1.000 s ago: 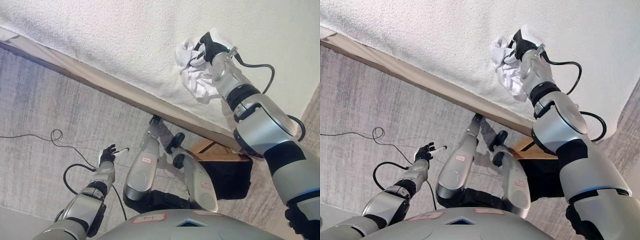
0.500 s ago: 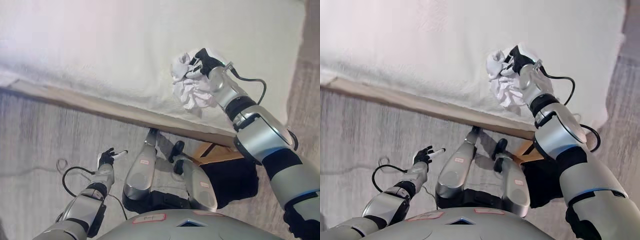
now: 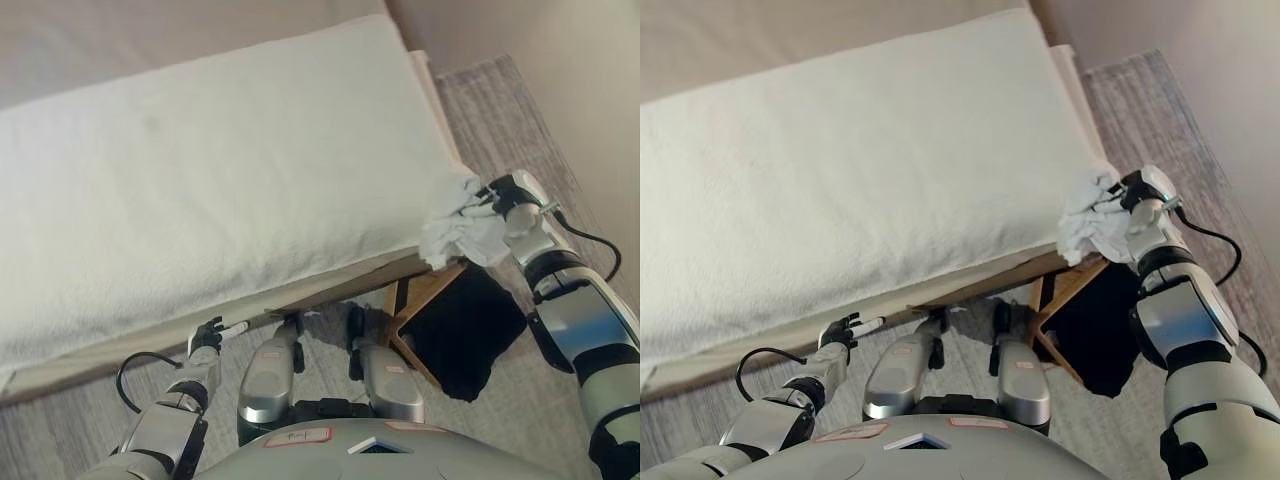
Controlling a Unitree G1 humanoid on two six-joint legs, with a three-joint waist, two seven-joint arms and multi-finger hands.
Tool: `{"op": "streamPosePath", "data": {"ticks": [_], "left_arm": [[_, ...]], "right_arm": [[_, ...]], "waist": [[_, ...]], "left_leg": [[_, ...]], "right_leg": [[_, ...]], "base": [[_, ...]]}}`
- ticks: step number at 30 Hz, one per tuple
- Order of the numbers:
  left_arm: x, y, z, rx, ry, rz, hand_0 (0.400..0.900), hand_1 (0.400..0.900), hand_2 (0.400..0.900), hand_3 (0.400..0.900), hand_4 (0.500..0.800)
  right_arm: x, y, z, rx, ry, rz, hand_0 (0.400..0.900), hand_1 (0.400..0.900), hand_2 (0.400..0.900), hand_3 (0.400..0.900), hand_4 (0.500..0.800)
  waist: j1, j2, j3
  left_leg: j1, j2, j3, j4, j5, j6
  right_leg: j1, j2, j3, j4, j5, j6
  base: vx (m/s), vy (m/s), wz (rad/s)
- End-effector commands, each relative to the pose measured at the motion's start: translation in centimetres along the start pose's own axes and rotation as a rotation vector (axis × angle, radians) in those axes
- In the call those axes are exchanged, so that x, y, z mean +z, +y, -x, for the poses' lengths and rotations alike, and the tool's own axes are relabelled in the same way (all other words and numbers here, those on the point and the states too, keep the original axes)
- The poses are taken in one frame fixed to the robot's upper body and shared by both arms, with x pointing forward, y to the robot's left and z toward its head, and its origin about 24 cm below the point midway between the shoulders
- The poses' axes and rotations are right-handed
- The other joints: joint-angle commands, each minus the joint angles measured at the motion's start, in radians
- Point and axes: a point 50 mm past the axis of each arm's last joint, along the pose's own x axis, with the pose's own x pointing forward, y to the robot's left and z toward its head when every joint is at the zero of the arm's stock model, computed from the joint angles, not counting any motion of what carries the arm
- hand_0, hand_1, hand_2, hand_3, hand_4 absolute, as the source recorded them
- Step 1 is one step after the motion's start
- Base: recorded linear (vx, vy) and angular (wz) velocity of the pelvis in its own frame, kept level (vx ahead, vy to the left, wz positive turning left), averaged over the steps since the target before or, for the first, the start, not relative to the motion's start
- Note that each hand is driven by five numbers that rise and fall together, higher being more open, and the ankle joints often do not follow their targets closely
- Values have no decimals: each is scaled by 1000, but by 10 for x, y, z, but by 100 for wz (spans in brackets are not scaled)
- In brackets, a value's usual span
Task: Put the clothes on the bed into the basket.
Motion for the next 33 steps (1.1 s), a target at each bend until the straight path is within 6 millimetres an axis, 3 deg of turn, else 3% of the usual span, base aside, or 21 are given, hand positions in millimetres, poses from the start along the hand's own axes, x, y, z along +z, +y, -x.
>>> {"op": "streamPosePath", "data": {"ticks": [1,6,11,21,22,23,33], "left_arm": [[-11,7,0,16,40,-57,900,900,900,900,800],[-11,1,0,-9,39,-83,900,900,900,900,800],[-9,-1,0,-22,33,-94,900,900,900,900,800],[-7,-8,1,-46,31,-103,900,900,900,900,800],[-8,-8,1,-47,34,-102,900,900,900,900,800],[-8,-7,1,-45,37,-100,900,900,900,900,800],[-13,-1,0,-37,70,-140,900,900,900,900,800]], "right_arm": [[-25,-62,0,-162,65,79,400,400,400,400,500],[-67,-71,6,-164,189,85,400,400,400,400,500],[-95,-81,13,-180,284,64,400,400,400,400,500],[-123,-96,24,-204,377,31,400,400,400,400,500],[-124,-92,24,-193,380,19,420,420,420,420,512],[-126,-87,24,-174,387,19,900,900,900,900,800],[-149,-35,31,2,489,1,900,900,900,900,800]], "waist": [[0,-43,-42],[-33,-17,-56],[-59,16,-65],[-84,80,-74],[-85,85,-75],[-86,88,-75],[-76,83,-96]], "left_leg": [[23,63,-35,10,-44,-35],[40,63,-21,11,-53,-38],[51,64,-9,9,-59,-42],[50,60,-16,9,-57,-49],[51,59,-19,8,-56,-49],[51,59,-22,8,-55,-50],[57,64,-48,4,-51,-54]], "right_leg": [[-69,-74,48,0,98,53],[-66,-78,62,3,88,52],[-65,-80,69,2,84,51],[-58,-88,65,4,70,47],[-57,-89,64,5,68,46],[-57,-89,62,7,67,44],[-17,-91,28,-7,55,38]], "base": [[43,14,-33],[36,-6,-10],[21,-16,-6],[1,-9,2],[-3,-29,8],[1,-31,11],[17,-45,13]]}}
